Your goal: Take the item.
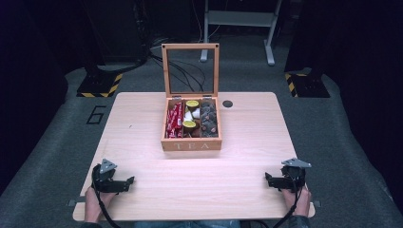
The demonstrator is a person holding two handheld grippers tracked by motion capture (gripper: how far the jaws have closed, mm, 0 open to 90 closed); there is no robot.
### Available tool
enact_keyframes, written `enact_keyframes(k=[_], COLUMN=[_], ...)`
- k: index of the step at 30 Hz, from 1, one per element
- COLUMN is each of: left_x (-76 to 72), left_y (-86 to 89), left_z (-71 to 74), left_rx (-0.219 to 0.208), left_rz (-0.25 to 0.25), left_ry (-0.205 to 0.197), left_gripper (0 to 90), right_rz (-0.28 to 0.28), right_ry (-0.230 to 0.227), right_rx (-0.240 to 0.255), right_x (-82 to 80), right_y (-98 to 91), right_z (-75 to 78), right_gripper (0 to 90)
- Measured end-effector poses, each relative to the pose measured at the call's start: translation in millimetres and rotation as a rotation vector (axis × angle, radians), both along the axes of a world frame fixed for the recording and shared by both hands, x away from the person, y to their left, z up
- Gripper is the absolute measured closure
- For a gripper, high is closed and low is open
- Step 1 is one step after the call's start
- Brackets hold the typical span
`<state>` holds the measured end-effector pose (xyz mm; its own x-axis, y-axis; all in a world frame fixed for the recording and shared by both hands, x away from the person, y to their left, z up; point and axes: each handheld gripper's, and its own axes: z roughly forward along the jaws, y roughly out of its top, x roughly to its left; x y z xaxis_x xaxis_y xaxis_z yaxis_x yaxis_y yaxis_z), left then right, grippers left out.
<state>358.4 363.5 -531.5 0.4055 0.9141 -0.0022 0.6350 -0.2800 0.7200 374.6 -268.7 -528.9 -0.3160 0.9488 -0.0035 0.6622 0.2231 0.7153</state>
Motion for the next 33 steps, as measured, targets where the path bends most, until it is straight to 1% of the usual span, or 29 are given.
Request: enact_keyframes(k=[9, 13, 14, 15, 16, 17, 18, 20, 21, 22, 23, 24, 26, 27, 28, 29, 30, 33], left_x=[0.5, 0.9, 1.7, 1.7, 2.3, 2.3, 2.5, 2.6, 3.1, 3.5, 3.5, 3.7, 4.3, 4.9, 5.9, 5.9, 6.8, 9.6], left_y=[-0.4, -0.4, -1.3, -1.3, -1.1, -1.1, -0.9, -0.2, 0.4, -0.4, -0.4, -1.1, -2.6, -3.4, -5.6, -5.6, -6.8, -11.0], left_z=[-0.3, 0.1, -0.5, -0.5, -0.2, -0.2, -0.2, 0.3, 0.7, 0.5, 0.5, 0.8, 1.5, 2.8, 4.7, 4.7, 7.8, 17.9], left_rx=[-0.001, -0.002, 0.001, 0.001, -0.012, -0.012, -0.022, -0.043, -0.046, -0.061, -0.061, -0.071, -0.067, -0.064, -0.058, -0.058, -0.06, -0.068], left_rz=[0.003, 0.004, 0.008, 0.008, 0.008, 0.008, 0.012, 0.015, 0.008, 0.011, 0.011, 0.006, 0.001, -0.005, -0.011, -0.011, -0.021, -0.038], left_ry=[-0.005, 0.002, -0.006, -0.006, -0.005, -0.005, -0.007, 0.0, 0.0, -0.004, -0.004, 0.0, 0.004, 0.01, -0.002, -0.002, 0.006, -0.006], left_gripper=[1.4, 0.7, 0.0, 0.0, 0.0, 0.0, 0.0, 0.1, 0.0, 0.0, 0.0, 0.0, 0.2, 0.2, 0.5, 0.5, 0.5, 0.5], right_rz=[0.001, 0.006, 0.006, 0.006, 0.003, 0.003, 0.006, 0.004, 0.006, 0.007, 0.007, 0.008, 0.009, 0.01, 0.011, 0.011, 0.011, 0.01], right_ry=[0.001, 0.0, 0.0, 0.0, 0.0, 0.0, 0.0, -0.001, 0.0, 0.0, 0.0, -0.001, 0.0, -0.002, -0.002, -0.002, -0.002, 0.001], right_rx=[0.002, 0.0, 0.0, 0.0, 0.004, 0.004, 0.002, 0.005, 0.003, 0.002, 0.002, 0.001, 0.002, 0.003, 0.004, 0.004, 0.004, 0.001], right_x=[0.3, 0.3, 0.3, 0.3, 0.4, 0.4, 0.4, 0.4, 0.4, 0.4, 0.4, 0.4, 0.4, 0.3, 0.3, 0.3, 0.2, 0.2], right_y=[0.1, -0.1, -0.2, -0.2, 0.0, 0.0, -0.2, 0.0, -0.2, -0.3, -0.3, -0.3, -0.1, -0.1, 0.1, 0.1, 0.1, 0.3], right_z=[0.1, 0.0, 0.0, 0.0, 0.0, 0.0, 0.0, 0.0, 0.0, -0.1, -0.1, -0.1, -0.1, -0.1, -0.1, -0.1, -0.1, 0.0], right_gripper=[2.0, 2.0, 2.0, 2.0, 2.1, 2.1, 2.1, 2.1, 2.1, 2.1, 2.1, 2.1, 2.1, 2.1, 2.1, 2.1, 2.1, 2.1])
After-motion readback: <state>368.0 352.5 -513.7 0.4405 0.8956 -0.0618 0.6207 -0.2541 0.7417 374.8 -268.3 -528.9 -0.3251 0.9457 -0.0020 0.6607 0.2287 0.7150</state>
